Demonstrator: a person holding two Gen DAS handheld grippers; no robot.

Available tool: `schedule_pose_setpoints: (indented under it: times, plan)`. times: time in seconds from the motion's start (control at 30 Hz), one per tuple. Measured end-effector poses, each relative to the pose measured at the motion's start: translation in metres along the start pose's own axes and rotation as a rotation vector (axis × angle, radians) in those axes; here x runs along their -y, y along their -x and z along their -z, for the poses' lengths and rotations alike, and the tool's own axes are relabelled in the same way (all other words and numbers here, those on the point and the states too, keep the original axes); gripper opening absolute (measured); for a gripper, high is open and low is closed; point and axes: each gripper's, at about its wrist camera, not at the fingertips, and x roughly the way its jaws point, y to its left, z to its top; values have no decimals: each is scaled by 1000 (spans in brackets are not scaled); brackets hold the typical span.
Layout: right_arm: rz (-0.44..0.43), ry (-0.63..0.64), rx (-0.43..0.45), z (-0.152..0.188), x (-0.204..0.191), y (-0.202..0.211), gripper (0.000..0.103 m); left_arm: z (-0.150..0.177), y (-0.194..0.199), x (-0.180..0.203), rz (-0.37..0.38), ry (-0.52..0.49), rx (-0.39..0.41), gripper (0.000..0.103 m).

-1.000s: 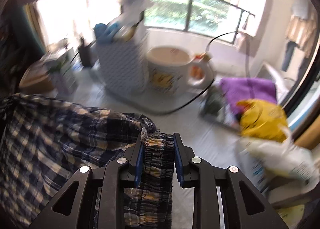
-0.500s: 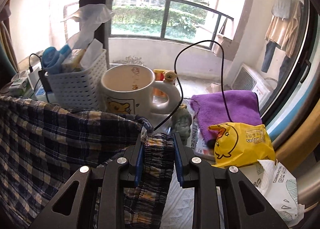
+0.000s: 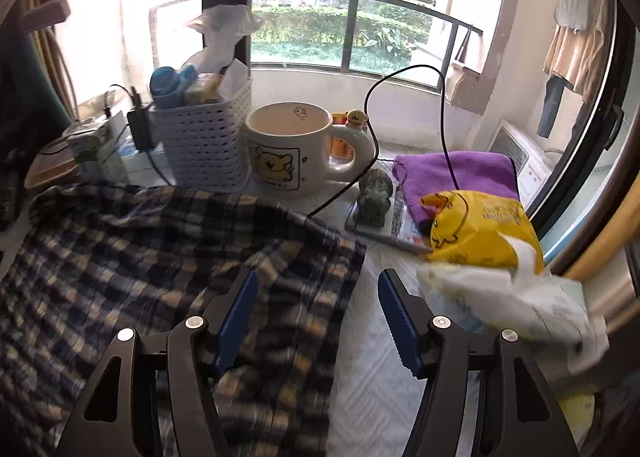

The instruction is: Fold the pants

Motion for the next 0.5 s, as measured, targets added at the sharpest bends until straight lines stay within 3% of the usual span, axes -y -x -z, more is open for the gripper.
schedule_pose_setpoints:
  times: [0.1, 0.23, 0.27, 0.3, 0.37, 0.4, 0.43, 0.47, 0.5]
  plan:
    - [-35, -13, -11, 21, -2, 18, 65, 28, 0, 14, 72, 19, -62, 78]
    - [-75, -18, -41, 59, -2, 34, 65, 54, -7, 25, 73, 41, -118, 77]
    - [-86, -16, -48, 66, -3, 37, 65, 58, -11, 25, 60, 45, -121, 73]
    - [-95, -15, -57, 73, -4, 40, 65, 61, -13, 26, 33, 43, -120, 60]
    - [-95, -17, -84, 91, -2, 46, 65, 61, -13, 28, 0, 23, -97, 44]
    - [-96, -23, -91, 98, -1, 48, 65, 58, -14, 26, 7, 29, -94, 25]
    - [-98, -39, -95, 105, 2, 52, 65, 55, -16, 24, 1, 33, -89, 15]
    - [-107, -62, -93, 113, 6, 57, 65, 52, -19, 22, -27, 34, -86, 8]
    - [-114, -75, -89, 118, 9, 62, 65, 49, -23, 20, -46, 33, -82, 8]
